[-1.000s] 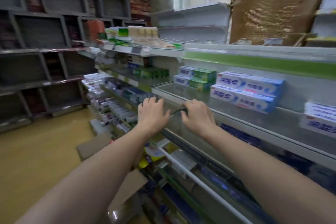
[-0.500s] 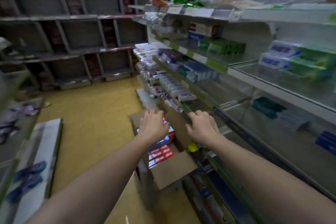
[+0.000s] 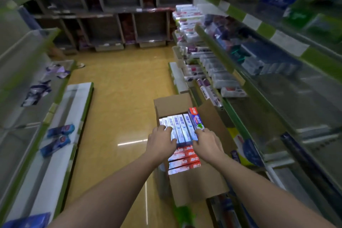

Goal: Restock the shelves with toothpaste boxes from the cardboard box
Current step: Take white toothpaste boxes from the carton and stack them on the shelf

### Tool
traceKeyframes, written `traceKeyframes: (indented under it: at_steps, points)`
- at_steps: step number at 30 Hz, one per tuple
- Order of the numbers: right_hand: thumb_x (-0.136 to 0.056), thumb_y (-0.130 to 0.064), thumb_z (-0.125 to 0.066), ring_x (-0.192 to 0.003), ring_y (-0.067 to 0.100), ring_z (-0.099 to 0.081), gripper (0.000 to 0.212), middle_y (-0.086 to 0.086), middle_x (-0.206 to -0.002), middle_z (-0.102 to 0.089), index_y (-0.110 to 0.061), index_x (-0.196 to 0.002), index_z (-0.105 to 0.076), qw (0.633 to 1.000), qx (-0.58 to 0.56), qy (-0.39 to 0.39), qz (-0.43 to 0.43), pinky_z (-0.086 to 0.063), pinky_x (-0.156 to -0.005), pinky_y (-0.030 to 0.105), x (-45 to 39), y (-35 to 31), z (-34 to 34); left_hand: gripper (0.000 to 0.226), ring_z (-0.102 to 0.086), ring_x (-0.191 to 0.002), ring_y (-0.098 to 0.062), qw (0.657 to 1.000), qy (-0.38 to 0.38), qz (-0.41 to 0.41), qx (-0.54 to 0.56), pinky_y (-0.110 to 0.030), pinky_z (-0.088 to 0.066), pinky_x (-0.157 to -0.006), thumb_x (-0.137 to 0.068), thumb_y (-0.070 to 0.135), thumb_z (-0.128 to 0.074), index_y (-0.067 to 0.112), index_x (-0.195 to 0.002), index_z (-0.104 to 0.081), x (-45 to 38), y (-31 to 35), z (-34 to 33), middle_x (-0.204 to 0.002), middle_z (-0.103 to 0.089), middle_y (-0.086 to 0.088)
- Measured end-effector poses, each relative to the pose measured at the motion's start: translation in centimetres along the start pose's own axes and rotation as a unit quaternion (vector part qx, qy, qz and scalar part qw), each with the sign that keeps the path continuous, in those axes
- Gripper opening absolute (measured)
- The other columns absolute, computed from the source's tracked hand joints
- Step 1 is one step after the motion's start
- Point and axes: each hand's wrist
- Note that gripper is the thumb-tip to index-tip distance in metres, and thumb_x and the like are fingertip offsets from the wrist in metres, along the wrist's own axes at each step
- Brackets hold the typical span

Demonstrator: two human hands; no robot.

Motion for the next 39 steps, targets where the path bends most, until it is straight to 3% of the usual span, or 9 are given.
traceKeyframes:
  at_steps: [7,11,18,25,31,35,39]
  points:
    - [-0.094,-0.029,-0.057,-0.109,0.024,-0.059,0.037,0.008,-0.121,-0.061,-0.015,-0.128,-0.057,0.990,-0.122,-0.041,-0.056,-0.050,-0.085,0.033,-8.5,1.6,-4.4,0.046,-0.048,-0.129,-0.023,0.989,-0.003,0.096,0.114,-0.035,-0.038,-0.111,-0.098,0.031,-0.055,0.014,-0.142,-0.053,-6.8,0.8,-4.6,-0.138,-0.057,-0.006]
    - [-0.093,-0.030,-0.061,-0.108,0.022,-0.061,0.038,0.006,-0.121,-0.063,-0.016,-0.128,-0.057,0.975,-0.180,-0.057,-0.119,-0.050,-0.082,0.030,-11.8,2.5,-7.3,0.042,-0.051,-0.127,-0.016,0.962,0.010,0.184,0.201,-0.031,-0.044,-0.102,-0.100,0.029,-0.057,0.017,-0.139,-0.055,-9.7,0.8,-7.5,-0.139,-0.056,-0.002]
    - [-0.091,-0.017,-0.059,-0.109,0.032,-0.058,0.032,0.014,-0.117,-0.063,-0.010,-0.122,-0.061,0.962,-0.190,-0.105,-0.165,-0.045,-0.086,0.034,-15.7,2.3,-12.4,0.045,-0.053,-0.128,-0.018,0.925,-0.014,0.283,0.254,-0.034,-0.045,-0.104,-0.098,0.028,-0.058,0.018,-0.142,-0.053,-14.0,0.3,-11.8,-0.141,-0.055,-0.001]
    - [-0.092,-0.015,-0.059,-0.116,0.032,-0.056,0.040,0.015,-0.125,-0.059,-0.007,-0.131,-0.057,0.952,-0.202,-0.122,-0.193,-0.044,-0.097,0.037,-19.9,3.2,-16.7,0.044,-0.050,-0.130,-0.021,0.919,-0.049,0.319,0.227,-0.034,-0.042,-0.106,-0.099,0.025,-0.058,0.012,-0.141,-0.053,-17.7,-1.3,-16.5,-0.140,-0.055,-0.006]
    - [-0.088,-0.011,-0.057,-0.116,0.033,-0.051,0.039,0.017,-0.125,-0.055,-0.004,-0.126,-0.055,0.972,-0.128,-0.104,-0.169,-0.047,-0.094,0.043,-22.1,4.1,-19.9,0.048,-0.042,-0.136,-0.026,0.916,-0.065,0.353,0.181,-0.043,-0.046,-0.107,-0.097,0.027,-0.058,0.014,-0.142,-0.049,-19.9,-3.4,-19.7,-0.148,-0.043,-0.009]
    - [-0.087,-0.002,-0.059,-0.132,0.036,-0.039,0.051,0.020,-0.143,-0.039,-0.005,-0.136,-0.046,0.967,-0.131,-0.122,-0.183,-0.045,-0.103,0.047,-23.0,4.0,-20.8,0.055,-0.040,-0.137,-0.031,0.901,-0.074,0.396,0.159,-0.047,-0.048,-0.104,-0.096,0.020,-0.057,0.011,-0.147,-0.038,-21.3,-3.9,-21.1,-0.154,-0.032,-0.014]
    - [-0.084,-0.002,-0.065,-0.131,0.033,-0.037,0.064,0.017,-0.143,-0.034,-0.008,-0.142,-0.039,0.965,-0.108,-0.132,-0.197,-0.046,-0.102,0.045,-23.6,3.9,-21.3,0.064,-0.040,-0.137,-0.033,0.893,-0.087,0.416,0.148,-0.046,-0.047,-0.105,-0.091,0.008,-0.059,0.006,-0.150,-0.033,-22.3,-4.7,-22.1,-0.152,-0.036,-0.017]
Point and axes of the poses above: each hand's wrist, its own x-axis away from the middle knuckle, its own z-axis out of the back of the hand, y = z × x
